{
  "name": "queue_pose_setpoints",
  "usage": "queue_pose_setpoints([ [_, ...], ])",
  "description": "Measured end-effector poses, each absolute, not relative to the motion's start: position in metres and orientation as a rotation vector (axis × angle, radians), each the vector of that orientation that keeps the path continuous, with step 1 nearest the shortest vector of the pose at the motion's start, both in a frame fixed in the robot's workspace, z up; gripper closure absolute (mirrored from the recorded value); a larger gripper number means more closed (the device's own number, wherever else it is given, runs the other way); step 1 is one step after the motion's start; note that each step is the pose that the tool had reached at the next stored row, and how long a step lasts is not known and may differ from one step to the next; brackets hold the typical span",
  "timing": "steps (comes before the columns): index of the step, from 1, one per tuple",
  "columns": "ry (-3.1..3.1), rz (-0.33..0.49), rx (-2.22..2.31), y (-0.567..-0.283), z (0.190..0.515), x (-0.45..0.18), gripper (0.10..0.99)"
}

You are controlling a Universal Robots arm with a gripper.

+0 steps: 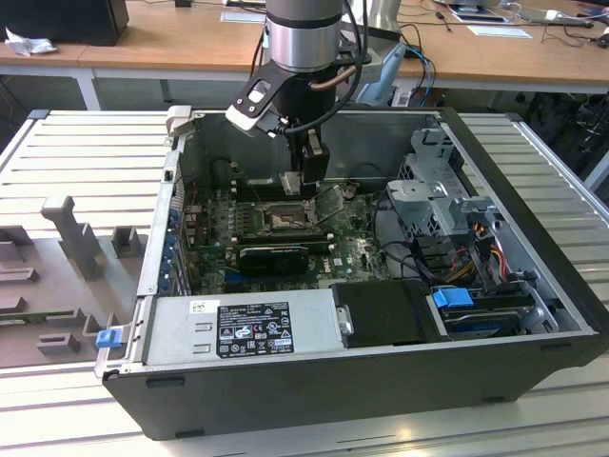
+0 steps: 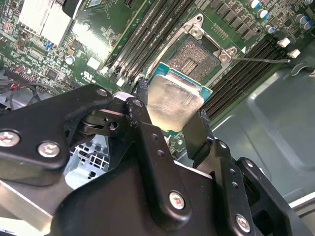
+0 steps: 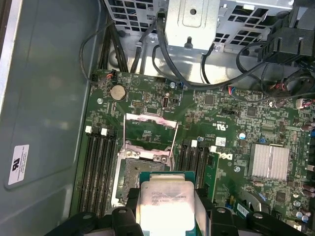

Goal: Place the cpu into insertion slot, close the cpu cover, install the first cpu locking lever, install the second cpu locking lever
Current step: 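Place the cpu into insertion slot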

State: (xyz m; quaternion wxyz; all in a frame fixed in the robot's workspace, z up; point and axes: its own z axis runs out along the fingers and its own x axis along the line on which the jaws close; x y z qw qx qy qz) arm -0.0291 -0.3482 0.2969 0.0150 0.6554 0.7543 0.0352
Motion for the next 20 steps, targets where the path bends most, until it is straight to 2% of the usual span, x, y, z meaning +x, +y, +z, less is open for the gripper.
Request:
queue_pose_setpoints([
  [20,2.345,0.110,2.042,-0.3482,0.2878,-0.0291,0.557],
])
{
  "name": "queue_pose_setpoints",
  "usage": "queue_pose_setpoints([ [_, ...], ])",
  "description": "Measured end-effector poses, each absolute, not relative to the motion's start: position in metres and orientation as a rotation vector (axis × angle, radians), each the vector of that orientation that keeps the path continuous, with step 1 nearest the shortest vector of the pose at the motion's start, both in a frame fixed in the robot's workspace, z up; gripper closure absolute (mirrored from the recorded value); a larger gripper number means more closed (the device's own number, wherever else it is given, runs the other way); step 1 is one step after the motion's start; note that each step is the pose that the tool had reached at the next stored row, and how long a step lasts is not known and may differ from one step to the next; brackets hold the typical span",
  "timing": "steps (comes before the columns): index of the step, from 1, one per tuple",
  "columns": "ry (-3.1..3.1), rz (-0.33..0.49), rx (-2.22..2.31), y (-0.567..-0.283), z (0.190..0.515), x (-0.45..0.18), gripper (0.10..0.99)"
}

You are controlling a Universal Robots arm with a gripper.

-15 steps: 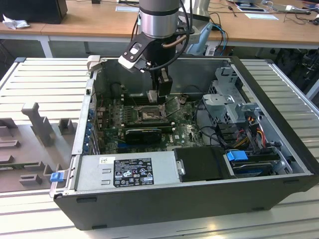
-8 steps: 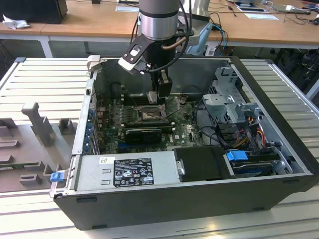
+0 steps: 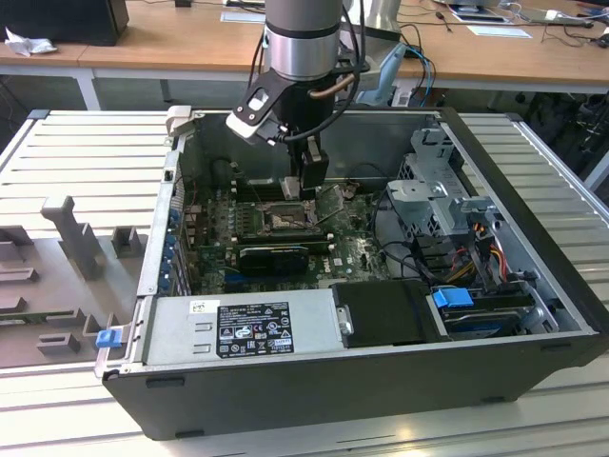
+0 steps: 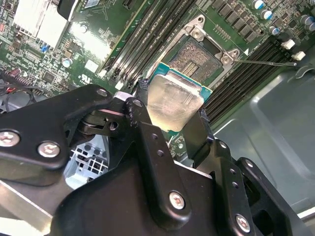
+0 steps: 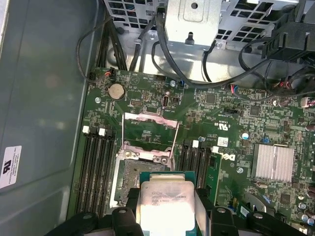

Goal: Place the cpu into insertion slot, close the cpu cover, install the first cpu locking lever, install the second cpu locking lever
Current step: 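Place the cpu into insertion slot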

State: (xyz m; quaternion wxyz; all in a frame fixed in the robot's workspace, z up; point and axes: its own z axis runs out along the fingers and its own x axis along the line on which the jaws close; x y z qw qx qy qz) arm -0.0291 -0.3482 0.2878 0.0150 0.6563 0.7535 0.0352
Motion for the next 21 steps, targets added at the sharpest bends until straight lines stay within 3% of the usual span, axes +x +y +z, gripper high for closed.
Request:
queue_pose_setpoints([
  [21,2.288,0.107,2.105,-0.346,0.260,-0.033,0.557],
])
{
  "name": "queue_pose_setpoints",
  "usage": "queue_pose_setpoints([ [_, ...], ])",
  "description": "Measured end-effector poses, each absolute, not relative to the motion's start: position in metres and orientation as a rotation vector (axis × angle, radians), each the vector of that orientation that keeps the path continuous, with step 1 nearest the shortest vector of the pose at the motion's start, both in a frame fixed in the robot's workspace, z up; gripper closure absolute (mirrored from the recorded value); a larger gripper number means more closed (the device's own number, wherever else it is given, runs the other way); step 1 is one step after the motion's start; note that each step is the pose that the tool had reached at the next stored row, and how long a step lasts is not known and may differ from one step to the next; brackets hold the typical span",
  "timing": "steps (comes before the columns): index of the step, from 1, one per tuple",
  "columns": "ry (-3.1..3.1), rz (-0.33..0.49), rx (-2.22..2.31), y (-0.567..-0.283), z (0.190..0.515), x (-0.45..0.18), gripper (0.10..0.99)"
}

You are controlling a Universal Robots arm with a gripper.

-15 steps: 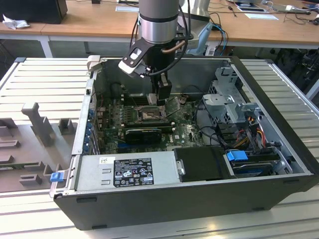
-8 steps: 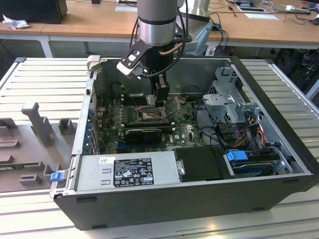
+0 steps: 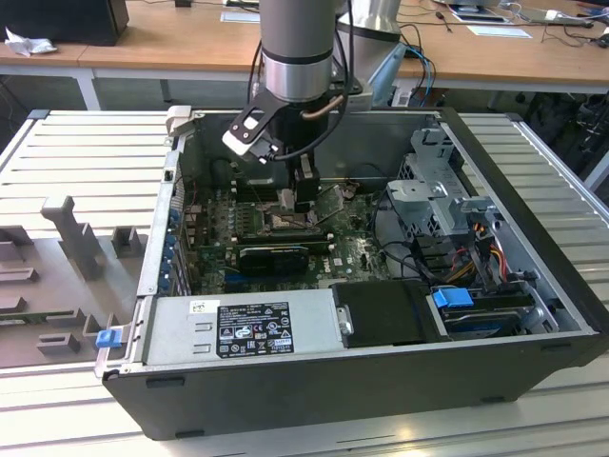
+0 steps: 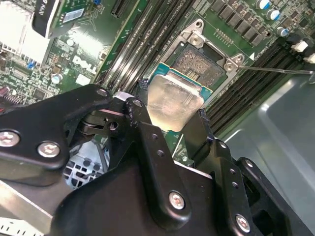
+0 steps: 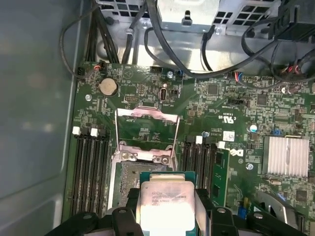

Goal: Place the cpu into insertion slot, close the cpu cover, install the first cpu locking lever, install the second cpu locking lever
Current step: 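Place the cpu into insertion slot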

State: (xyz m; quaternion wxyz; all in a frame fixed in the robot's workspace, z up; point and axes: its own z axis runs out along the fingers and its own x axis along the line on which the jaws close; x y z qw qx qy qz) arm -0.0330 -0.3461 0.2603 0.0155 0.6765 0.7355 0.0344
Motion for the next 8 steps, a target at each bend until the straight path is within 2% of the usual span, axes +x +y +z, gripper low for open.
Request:
queue_pose_setpoints([
  [5,2.250,0.107,2.143,-0.346,0.248,-0.033,0.557],
  [8,2.240,0.110,2.156,-0.327,0.228,-0.040,0.557],
])
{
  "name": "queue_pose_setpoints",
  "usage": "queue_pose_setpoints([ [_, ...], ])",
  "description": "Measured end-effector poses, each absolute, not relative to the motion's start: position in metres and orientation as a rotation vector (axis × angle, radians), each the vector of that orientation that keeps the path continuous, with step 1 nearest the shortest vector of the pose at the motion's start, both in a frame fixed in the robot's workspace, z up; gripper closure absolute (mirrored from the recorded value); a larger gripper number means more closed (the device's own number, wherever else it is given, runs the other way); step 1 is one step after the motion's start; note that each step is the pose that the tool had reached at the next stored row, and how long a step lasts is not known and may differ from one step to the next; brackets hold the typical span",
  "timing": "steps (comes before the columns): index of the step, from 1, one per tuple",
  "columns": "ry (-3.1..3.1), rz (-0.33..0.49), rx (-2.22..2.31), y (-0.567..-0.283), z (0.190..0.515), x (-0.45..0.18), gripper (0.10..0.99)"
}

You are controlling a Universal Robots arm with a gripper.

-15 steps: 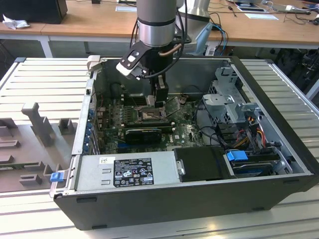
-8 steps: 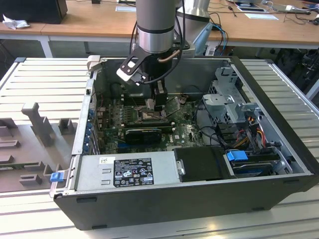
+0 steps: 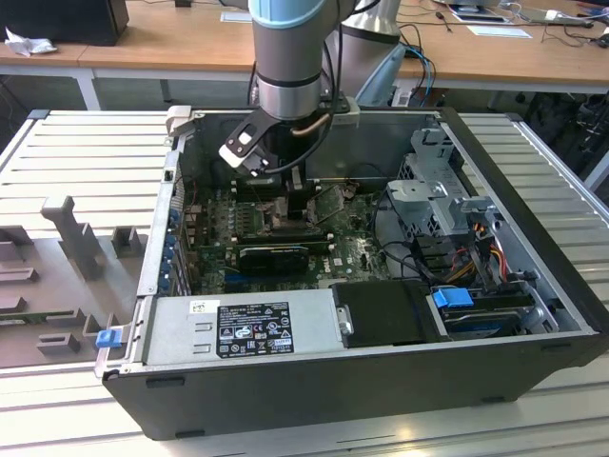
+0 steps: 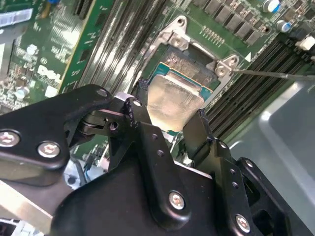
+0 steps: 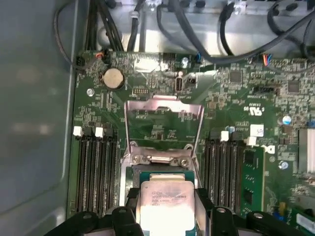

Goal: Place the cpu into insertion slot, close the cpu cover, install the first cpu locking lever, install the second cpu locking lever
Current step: 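Place the cpu into insertion slot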

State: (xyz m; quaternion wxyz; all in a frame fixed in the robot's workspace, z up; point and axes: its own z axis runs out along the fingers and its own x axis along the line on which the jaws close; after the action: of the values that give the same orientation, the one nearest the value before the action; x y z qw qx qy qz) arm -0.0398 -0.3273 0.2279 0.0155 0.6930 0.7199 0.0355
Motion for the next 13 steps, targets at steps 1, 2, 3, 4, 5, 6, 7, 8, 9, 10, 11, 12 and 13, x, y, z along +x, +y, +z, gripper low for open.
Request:
queue_pose_setpoints([
  [1,2.235,0.110,2.160,-0.327,0.226,-0.041,0.557],
  [2,2.231,0.110,2.164,-0.327,0.224,-0.042,0.557],
  [3,2.217,0.110,2.178,-0.326,0.221,-0.042,0.557],
  [4,2.205,0.109,2.190,-0.326,0.220,-0.042,0.557],
  [5,2.193,0.109,2.201,-0.326,0.217,-0.042,0.557],
  [6,2.190,0.109,2.205,-0.325,0.216,-0.042,0.557],
  [7,2.189,0.109,2.205,-0.324,0.214,-0.042,0.557],
  [8,2.189,0.109,2.205,-0.323,0.213,-0.042,0.557],
  [9,2.189,0.109,2.205,-0.322,0.212,-0.042,0.557],
  [10,2.189,0.109,2.205,-0.321,0.210,-0.042,0.557],
  [11,2.189,0.109,2.205,-0.321,0.207,-0.042,0.557],
  [12,2.189,0.109,2.205,-0.321,0.205,-0.042,0.557],
  [13,2.189,0.109,2.205,-0.321,0.205,-0.042,0.557],
])
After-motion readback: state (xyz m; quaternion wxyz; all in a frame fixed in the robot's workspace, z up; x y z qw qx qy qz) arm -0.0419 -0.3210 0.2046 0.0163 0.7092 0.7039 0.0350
